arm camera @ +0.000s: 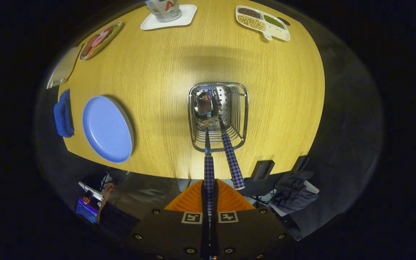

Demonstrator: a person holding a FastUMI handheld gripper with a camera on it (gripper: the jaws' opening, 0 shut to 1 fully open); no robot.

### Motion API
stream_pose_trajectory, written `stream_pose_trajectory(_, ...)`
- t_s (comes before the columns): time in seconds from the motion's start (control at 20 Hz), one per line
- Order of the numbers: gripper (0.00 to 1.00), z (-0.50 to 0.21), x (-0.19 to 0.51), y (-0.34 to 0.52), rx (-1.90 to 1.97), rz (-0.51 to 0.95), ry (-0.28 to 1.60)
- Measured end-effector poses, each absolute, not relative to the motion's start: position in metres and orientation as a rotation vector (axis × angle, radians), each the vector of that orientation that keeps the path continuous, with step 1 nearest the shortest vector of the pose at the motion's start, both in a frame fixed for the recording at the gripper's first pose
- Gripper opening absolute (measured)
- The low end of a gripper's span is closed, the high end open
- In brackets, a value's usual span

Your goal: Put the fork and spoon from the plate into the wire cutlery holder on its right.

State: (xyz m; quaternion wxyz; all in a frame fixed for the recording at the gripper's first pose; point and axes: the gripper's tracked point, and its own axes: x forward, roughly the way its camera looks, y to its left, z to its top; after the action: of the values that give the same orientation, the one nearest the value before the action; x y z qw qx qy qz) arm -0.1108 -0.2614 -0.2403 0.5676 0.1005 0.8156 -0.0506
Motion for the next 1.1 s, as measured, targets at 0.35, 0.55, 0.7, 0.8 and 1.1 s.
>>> stream_pose_trajectory(0.35, 0.02, -0.239, -0.102, -0.262, 0.208, -0.116, 1.965)
stream_pose_trajectory(0.55, 0.01, -0.239, -0.099, -0.261, 0.203, -0.109, 1.983)
stream_pose_trajectory(0.7, 0.05, -0.239, -0.098, -0.262, 0.192, -0.101, 1.988)
stream_pose_trajectory(0.8, 0.08, -0.239, -0.095, -0.264, 0.185, -0.100, 1.976)
stream_pose_trajectory(1.1, 0.43, -0.227, -0.071, -0.273, 0.176, -0.104, 1.819)
